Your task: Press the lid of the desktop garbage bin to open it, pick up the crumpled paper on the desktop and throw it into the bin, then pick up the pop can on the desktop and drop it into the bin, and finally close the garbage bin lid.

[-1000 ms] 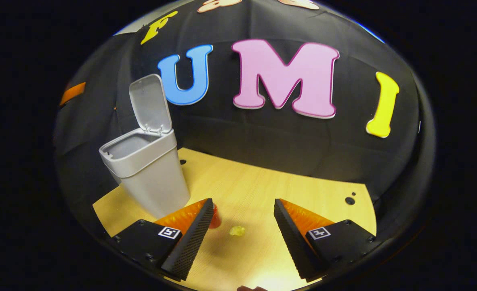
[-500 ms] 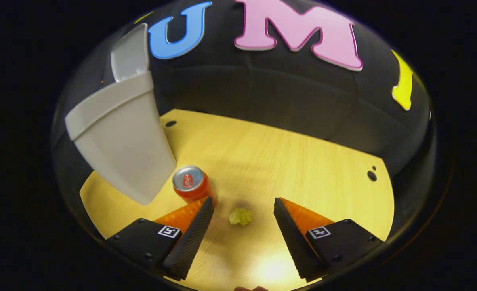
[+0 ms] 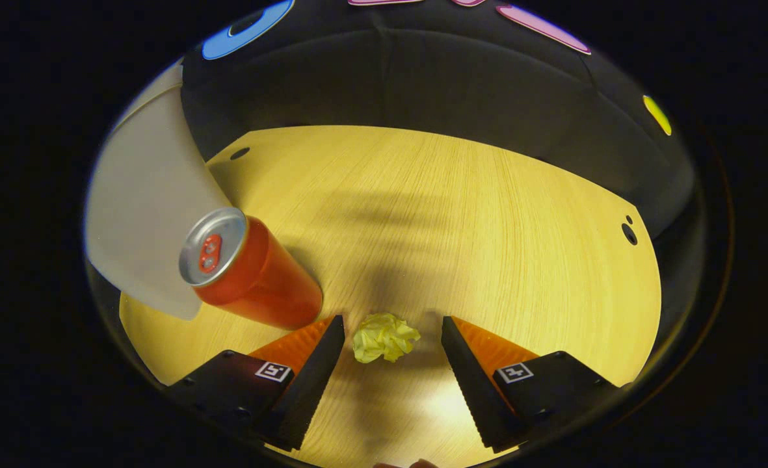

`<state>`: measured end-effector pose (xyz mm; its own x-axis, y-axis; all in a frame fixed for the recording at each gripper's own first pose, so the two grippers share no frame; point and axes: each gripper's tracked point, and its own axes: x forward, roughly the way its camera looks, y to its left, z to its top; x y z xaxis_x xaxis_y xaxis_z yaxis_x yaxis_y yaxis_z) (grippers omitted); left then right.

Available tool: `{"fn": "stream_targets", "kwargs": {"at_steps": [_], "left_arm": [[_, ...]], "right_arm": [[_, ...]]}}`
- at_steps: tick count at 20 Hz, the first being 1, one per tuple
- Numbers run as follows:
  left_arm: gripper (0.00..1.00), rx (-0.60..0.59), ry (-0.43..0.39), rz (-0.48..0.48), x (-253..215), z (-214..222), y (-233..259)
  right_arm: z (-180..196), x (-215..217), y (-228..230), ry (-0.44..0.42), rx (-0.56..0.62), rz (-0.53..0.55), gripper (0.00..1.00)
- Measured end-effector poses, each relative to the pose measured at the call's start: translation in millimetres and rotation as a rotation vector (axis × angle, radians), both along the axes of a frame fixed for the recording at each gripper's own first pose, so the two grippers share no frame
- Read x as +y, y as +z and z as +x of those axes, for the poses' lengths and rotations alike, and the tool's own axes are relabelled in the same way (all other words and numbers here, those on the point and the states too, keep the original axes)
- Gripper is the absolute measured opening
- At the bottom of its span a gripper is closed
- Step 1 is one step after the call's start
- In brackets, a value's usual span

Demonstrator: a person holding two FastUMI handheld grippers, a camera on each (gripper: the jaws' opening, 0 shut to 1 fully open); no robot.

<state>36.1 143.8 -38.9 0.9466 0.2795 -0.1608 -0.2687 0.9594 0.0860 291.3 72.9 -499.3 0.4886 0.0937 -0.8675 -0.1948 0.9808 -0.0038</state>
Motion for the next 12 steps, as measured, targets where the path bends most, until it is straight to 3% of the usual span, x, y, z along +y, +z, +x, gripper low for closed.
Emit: {"fn": "stream_targets", "kwargs": {"at_steps": [3,5,6,7,8,12], "left_arm": [[0.95,0.018,-0.007,-0.026,-5,5,-7],[0.95,0.013,-0.023,-0.027,-10,11,-7],[0.95,0.013,-0.032,-0.024,-12,13,-7],[0.95,0.009,-0.040,-0.022,-14,16,-7],[0.95,0.004,-0.050,-0.025,-17,19,-7],[0.95,-0.008,-0.089,-0.036,-26,25,-8]], "right_arm": [[4,4,-5,-0.009,-0.004,0.004,0.97],[6,-3,8,-0.018,-0.035,-0.006,0.35],[6,1,17,-0.010,-0.048,0.019,0.35],[7,1,27,-0.002,-0.071,0.027,0.22],[8,-1,40,0.002,-0.102,0.028,0.35],[22,13,122,-0.012,-0.268,0.150,0.35]]}}
